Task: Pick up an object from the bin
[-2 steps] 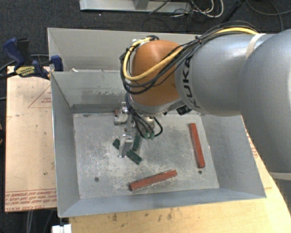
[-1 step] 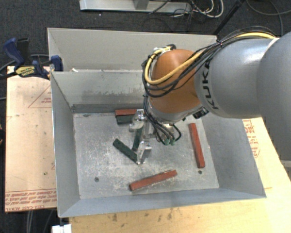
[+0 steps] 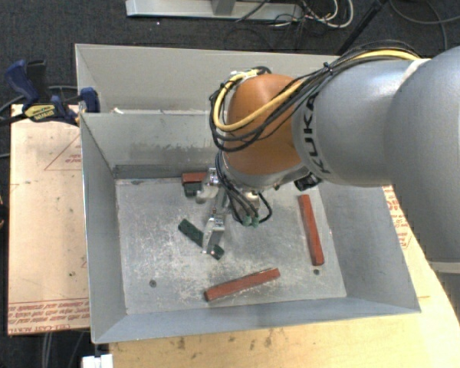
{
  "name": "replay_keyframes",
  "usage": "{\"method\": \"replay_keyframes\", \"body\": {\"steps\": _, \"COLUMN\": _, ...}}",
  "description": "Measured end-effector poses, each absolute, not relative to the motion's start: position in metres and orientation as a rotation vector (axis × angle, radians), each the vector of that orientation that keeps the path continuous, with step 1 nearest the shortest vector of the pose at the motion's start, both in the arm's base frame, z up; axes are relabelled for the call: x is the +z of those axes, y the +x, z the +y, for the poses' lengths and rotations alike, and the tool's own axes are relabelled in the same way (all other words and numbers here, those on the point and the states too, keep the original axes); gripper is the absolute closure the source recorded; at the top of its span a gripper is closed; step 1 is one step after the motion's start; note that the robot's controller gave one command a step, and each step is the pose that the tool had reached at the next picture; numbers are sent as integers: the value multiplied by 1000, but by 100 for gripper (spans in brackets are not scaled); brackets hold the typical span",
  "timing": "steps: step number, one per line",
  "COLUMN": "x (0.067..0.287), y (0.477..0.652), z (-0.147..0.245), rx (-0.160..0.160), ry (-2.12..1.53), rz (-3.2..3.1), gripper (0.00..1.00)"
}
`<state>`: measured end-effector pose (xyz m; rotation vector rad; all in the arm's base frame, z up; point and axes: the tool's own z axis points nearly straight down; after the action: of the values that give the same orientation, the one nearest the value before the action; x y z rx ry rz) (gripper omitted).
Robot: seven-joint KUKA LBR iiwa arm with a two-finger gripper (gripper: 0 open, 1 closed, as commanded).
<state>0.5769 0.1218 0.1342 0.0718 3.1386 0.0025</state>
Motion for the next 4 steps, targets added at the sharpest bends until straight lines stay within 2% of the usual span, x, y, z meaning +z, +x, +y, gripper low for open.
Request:
{"method": "replay_keyframes", "body": {"steps": 1, "x": 74, "y": 577, "z": 117, "rx": 6, "ry": 117, "rz": 3132, "gripper": 0}}
{"method": "replay_keyframes", "body": {"steps": 2, "x": 67, "y": 588, "z": 120, "rx": 21, "ry": 179, "rz": 3100, "gripper": 100}}
{"method": "replay_keyframes", "body": {"steps": 4, "x": 71, "y": 588, "z": 120, "rx": 18, "ry": 188, "rz": 3104, "gripper": 100}}
